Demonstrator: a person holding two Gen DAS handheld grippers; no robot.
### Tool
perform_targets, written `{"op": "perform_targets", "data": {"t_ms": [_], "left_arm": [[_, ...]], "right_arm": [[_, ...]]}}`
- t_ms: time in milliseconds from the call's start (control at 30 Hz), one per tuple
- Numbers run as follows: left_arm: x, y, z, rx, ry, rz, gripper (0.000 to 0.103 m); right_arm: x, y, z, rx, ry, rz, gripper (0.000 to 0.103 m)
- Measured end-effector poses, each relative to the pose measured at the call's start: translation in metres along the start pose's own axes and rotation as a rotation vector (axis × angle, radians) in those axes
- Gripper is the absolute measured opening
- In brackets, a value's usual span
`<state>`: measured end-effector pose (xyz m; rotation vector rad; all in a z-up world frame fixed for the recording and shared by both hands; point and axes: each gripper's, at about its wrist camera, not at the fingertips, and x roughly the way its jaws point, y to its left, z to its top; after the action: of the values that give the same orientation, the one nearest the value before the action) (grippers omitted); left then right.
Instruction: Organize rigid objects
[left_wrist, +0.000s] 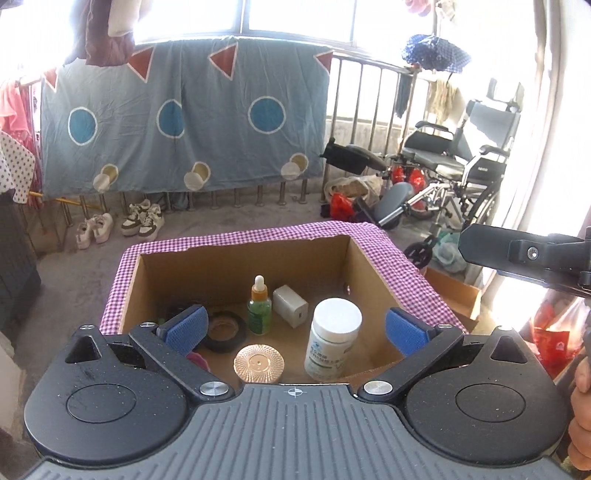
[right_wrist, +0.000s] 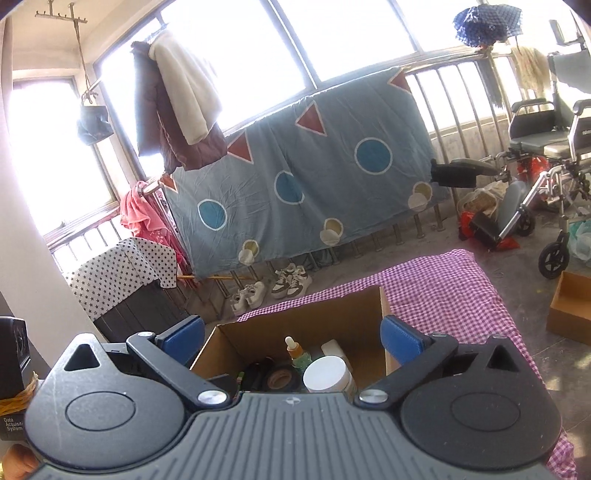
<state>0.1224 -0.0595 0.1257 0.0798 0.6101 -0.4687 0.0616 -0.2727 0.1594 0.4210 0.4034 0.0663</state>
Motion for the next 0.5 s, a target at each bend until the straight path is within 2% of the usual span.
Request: {"op": "perform_targets", "data": {"t_ms": [167, 233, 400, 500], "left_arm": [[0.003, 0.008, -0.007, -0.002, 0.028, 0.23, 0.103], [0.004, 0.01, -0.011, 0.003, 0.027, 0.265, 0.103], [0.004, 0.011, -0.019, 0.035, 0.011, 0.253, 0.103], [0.007, 0.009, -0.028, 0.061, 0.029, 0.314, 0.103]], "right_arm": [[-0.009, 0.024, -0.016, -0.091, 0.008, -0.105, 0.103], [-0.01, 0.031, -0.022, -0.136, 0.021, -0.155, 0.103], [-0.002, 0.037, -0.041, -0.189, 0.044, -0.266, 0.103], [0.017, 0.038, -0.053, -0.204, 0.101, -0.296, 0.103]]}}
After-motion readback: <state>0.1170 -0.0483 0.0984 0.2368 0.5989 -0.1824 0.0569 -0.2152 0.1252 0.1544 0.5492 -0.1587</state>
